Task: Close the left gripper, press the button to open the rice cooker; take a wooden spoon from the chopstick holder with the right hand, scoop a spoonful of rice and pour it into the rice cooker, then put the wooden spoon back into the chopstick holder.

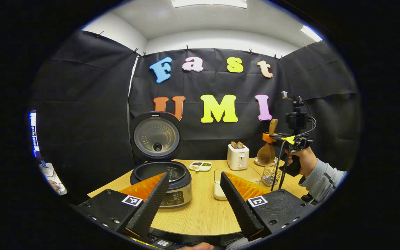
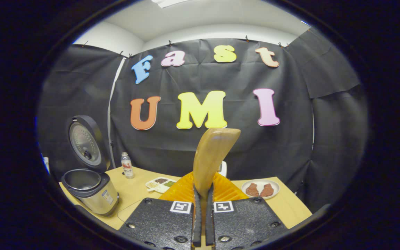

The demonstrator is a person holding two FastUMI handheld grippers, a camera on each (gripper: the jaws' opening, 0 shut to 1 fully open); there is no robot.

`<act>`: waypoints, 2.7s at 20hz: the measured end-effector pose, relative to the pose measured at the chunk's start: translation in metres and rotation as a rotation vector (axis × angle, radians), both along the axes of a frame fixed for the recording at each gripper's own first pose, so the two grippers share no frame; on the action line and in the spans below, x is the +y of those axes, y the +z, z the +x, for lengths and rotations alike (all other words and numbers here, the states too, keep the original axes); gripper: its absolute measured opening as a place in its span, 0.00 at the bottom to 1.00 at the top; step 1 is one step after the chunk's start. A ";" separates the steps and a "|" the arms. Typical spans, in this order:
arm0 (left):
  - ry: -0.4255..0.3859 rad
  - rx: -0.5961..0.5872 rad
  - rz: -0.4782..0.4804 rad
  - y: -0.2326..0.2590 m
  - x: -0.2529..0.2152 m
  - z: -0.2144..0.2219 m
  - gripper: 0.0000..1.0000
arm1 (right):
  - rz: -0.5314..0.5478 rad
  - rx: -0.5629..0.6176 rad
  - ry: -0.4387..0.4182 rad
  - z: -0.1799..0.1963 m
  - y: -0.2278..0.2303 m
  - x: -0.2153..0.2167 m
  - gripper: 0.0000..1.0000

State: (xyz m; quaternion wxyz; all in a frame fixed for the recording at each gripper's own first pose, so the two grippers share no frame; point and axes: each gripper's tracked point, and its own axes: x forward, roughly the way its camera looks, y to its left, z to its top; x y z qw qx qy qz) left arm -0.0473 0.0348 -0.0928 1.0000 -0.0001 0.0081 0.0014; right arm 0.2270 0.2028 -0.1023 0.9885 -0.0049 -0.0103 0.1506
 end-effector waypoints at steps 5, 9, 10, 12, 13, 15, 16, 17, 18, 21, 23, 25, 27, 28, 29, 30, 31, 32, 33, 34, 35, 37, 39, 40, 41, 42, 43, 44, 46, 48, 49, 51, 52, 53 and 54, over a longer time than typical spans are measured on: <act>0.008 -0.008 -0.013 0.003 0.011 -0.004 0.94 | 0.007 0.083 0.039 0.011 -0.053 0.050 0.10; 0.015 0.002 -0.022 0.001 0.018 -0.003 0.94 | 0.015 0.111 0.015 0.030 -0.094 0.069 0.10; 0.015 0.006 -0.020 -0.001 0.019 -0.002 0.94 | 0.022 0.128 0.017 0.033 -0.103 0.073 0.10; 0.018 0.013 -0.016 -0.002 0.021 0.000 0.94 | 0.042 0.174 0.024 0.034 -0.123 0.083 0.10; 0.019 0.014 -0.016 -0.003 0.022 0.001 0.94 | 0.035 0.191 0.018 0.036 -0.131 0.085 0.10; 0.015 0.021 -0.019 -0.007 0.022 0.003 0.94 | -0.001 0.188 -0.006 0.039 -0.141 0.086 0.10; 0.014 0.025 -0.021 -0.008 0.022 0.004 0.94 | -0.024 0.191 -0.019 0.041 -0.148 0.085 0.10; 0.014 0.029 -0.022 -0.010 0.024 0.006 0.94 | -0.024 0.192 -0.030 0.040 -0.151 0.083 0.10; 0.016 0.034 -0.024 -0.011 0.025 0.007 0.94 | 0.000 0.207 -0.025 0.037 -0.152 0.083 0.10; 0.024 0.042 -0.031 -0.016 0.028 0.009 0.95 | 0.145 0.337 0.032 0.023 -0.164 0.093 0.10; 0.042 0.032 -0.043 -0.014 0.033 0.010 0.95 | 0.229 0.411 0.038 0.019 -0.165 0.089 0.10; 0.032 0.028 -0.066 -0.014 0.032 0.010 0.94 | 0.287 0.469 0.066 0.018 -0.167 0.089 0.11; 0.021 0.030 -0.074 -0.014 0.029 0.011 0.95 | 0.340 0.544 0.116 0.015 -0.172 0.093 0.11; 0.024 0.032 -0.071 -0.015 0.029 0.011 0.94 | 0.374 0.584 0.130 0.016 -0.175 0.093 0.10; 0.026 0.035 -0.065 -0.017 0.030 0.011 0.94 | 0.404 0.614 0.145 0.017 -0.176 0.092 0.10; 0.026 0.037 -0.062 -0.018 0.029 0.010 0.95 | 0.428 0.638 0.155 0.018 -0.176 0.092 0.10; 0.024 0.040 -0.061 -0.019 0.028 0.011 0.95 | 0.451 0.659 0.167 0.018 -0.176 0.092 0.11; 0.020 0.042 -0.061 -0.020 0.026 0.011 0.95 | 0.473 0.680 0.182 0.017 -0.176 0.094 0.11; 0.017 0.045 -0.063 -0.021 0.025 0.011 0.94 | 0.503 0.698 0.203 0.017 -0.176 0.097 0.10; 0.016 0.048 -0.063 -0.022 0.025 0.010 0.94 | 0.544 0.722 0.217 0.017 -0.177 0.098 0.11; 0.017 0.049 -0.062 -0.022 0.025 0.011 0.94 | 0.595 0.743 0.234 0.018 -0.177 0.101 0.10; 0.019 0.052 -0.060 -0.021 0.025 0.009 0.95 | 0.651 0.775 0.245 0.019 -0.178 0.105 0.10; 0.019 0.053 -0.056 -0.021 0.025 0.008 0.95 | 0.709 0.788 0.260 0.020 -0.172 0.105 0.10; 0.019 0.054 -0.054 -0.021 0.024 0.007 0.95 | 0.761 0.797 0.275 0.019 -0.168 0.105 0.10; 0.017 0.056 -0.050 -0.021 0.024 0.007 0.95 | 0.804 0.805 0.280 0.020 -0.165 0.104 0.10; 0.019 0.059 -0.047 -0.021 0.024 0.006 0.95 | 0.829 0.810 0.274 0.020 -0.162 0.100 0.10; 0.021 0.059 -0.044 -0.021 0.025 0.005 0.95 | 0.849 0.792 0.268 0.022 -0.159 0.093 0.10; 0.020 0.059 -0.042 -0.020 0.025 0.004 0.95 | 0.858 0.778 0.278 0.022 -0.155 0.091 0.10; 0.021 0.058 -0.038 -0.019 0.025 0.002 0.95 | 0.909 0.768 0.259 0.021 -0.150 0.081 0.10; 0.022 0.057 -0.035 -0.015 0.025 0.000 0.95 | 0.958 0.745 0.251 0.021 -0.141 0.068 0.10; 0.020 0.054 -0.033 -0.014 0.024 -0.002 0.95 | 0.997 0.729 0.249 0.020 -0.136 0.061 0.10; 0.017 0.049 -0.029 -0.011 0.023 -0.003 0.95 | 1.091 0.713 0.254 0.020 -0.125 0.047 0.10; 0.014 0.049 -0.025 -0.010 0.021 -0.003 0.94 | 1.146 0.706 0.263 0.020 -0.119 0.041 0.10; 0.014 0.049 -0.021 -0.009 0.021 -0.004 0.94 | 1.206 0.696 0.283 0.020 -0.111 0.035 0.10; 0.012 0.048 -0.014 -0.009 0.020 -0.005 0.94 | 1.243 0.689 0.306 0.017 -0.104 0.032 0.10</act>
